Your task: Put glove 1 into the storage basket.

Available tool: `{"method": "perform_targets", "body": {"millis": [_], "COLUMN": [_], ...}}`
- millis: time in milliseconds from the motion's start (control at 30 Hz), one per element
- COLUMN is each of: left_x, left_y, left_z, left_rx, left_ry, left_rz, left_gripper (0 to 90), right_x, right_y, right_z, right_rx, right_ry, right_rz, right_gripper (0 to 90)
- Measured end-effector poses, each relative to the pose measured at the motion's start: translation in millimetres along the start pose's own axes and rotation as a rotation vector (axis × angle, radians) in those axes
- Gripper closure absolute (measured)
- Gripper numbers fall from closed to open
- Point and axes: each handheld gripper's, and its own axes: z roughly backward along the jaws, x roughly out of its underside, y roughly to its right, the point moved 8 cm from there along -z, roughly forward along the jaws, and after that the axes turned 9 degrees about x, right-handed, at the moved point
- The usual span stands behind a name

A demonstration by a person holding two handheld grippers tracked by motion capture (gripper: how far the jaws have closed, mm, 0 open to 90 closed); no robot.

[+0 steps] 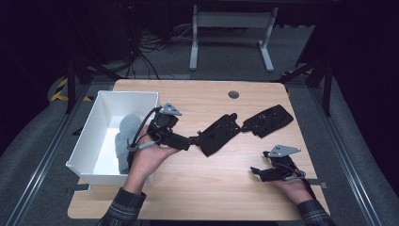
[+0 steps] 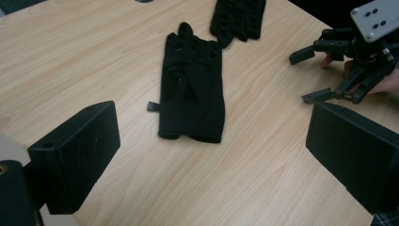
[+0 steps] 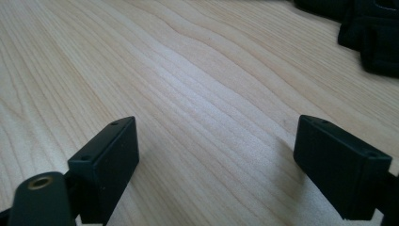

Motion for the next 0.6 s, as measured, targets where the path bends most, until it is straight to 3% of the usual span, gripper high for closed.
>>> {"method": "perform_targets", "body": {"millis": [200,400,500,533,600], "left_x": [13.1,32.8,40.6,42.2,44.2], "left_y": [20.2,25.5,20.1,18.4,10.0], "left_z": [-30.3,-60.4,-73.2,-76.0,-86.0], "left_rx": [0.029,0.025,0.019,0.019,0.022], "left_ry": [-0.010,-0.041,-0.055,-0.060,-0.052], "left_rz": [-0.030,-0.071,-0.085,-0.085,-0.078], "left_gripper": [5.2,10.2,22.0,36.0,49.7], "right_x": [0.0,-0.1,0.0,-0.1,0.0], "right_y": [0.0,-0.1,0.0,-0.1,0.0], "right_z": [0.0,-0.1,0.0,-0.1,0.0], "right_rx": [0.001,0.000,0.001,-0.001,0.001], "right_ry": [0.000,0.000,0.000,0.000,0.000], "right_rz": [0.000,-0.001,0.000,-0.001,0.000], "right_gripper": [15.2,15.2,15.2,15.2,15.2]}}
